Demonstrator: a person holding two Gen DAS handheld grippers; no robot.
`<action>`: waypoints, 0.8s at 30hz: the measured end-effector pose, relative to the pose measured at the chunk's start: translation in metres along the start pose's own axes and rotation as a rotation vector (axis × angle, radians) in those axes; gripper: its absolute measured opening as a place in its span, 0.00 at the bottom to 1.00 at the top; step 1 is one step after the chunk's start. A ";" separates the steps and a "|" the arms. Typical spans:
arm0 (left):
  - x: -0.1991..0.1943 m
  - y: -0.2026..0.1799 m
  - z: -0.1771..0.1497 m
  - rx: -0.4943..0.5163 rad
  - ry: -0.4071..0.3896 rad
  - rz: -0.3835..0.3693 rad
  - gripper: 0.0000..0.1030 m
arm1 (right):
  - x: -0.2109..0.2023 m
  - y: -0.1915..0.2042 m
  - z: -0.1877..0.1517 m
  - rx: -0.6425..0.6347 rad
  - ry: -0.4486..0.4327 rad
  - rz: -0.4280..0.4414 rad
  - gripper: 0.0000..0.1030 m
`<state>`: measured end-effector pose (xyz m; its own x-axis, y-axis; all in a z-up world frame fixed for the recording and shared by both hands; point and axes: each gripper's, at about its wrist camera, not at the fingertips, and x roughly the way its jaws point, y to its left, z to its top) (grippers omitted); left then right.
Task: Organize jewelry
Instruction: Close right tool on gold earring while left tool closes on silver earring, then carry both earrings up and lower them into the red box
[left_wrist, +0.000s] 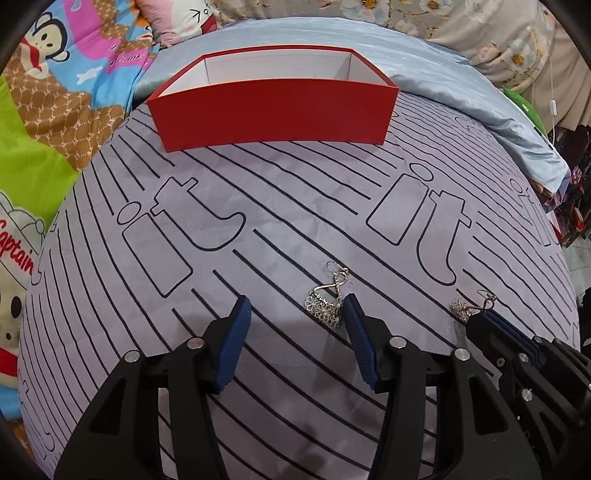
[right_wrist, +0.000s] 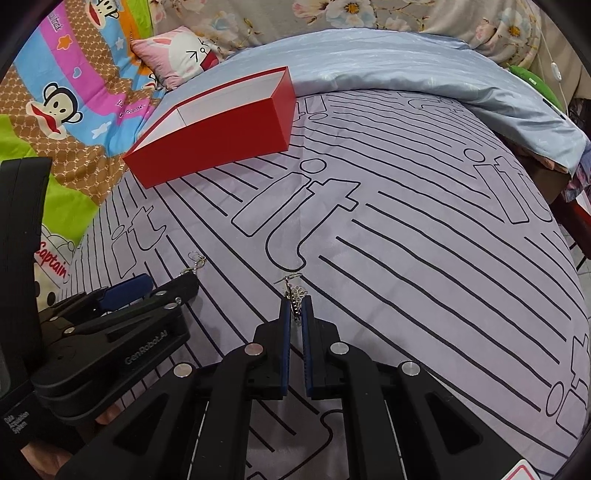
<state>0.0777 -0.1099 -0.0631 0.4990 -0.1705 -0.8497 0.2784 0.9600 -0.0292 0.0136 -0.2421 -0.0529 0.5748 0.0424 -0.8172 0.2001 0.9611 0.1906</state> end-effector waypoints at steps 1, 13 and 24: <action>0.000 -0.001 0.001 0.004 -0.003 0.001 0.44 | 0.000 0.000 0.000 0.001 0.000 0.001 0.05; -0.001 -0.001 0.003 0.006 -0.017 -0.076 0.10 | 0.000 -0.001 -0.002 0.006 0.001 0.010 0.05; -0.019 0.023 -0.001 -0.045 -0.030 -0.110 0.10 | -0.010 0.005 -0.001 0.002 -0.017 0.030 0.05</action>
<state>0.0736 -0.0842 -0.0484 0.4920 -0.2817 -0.8238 0.2959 0.9440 -0.1461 0.0080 -0.2371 -0.0443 0.5941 0.0669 -0.8016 0.1838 0.9589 0.2163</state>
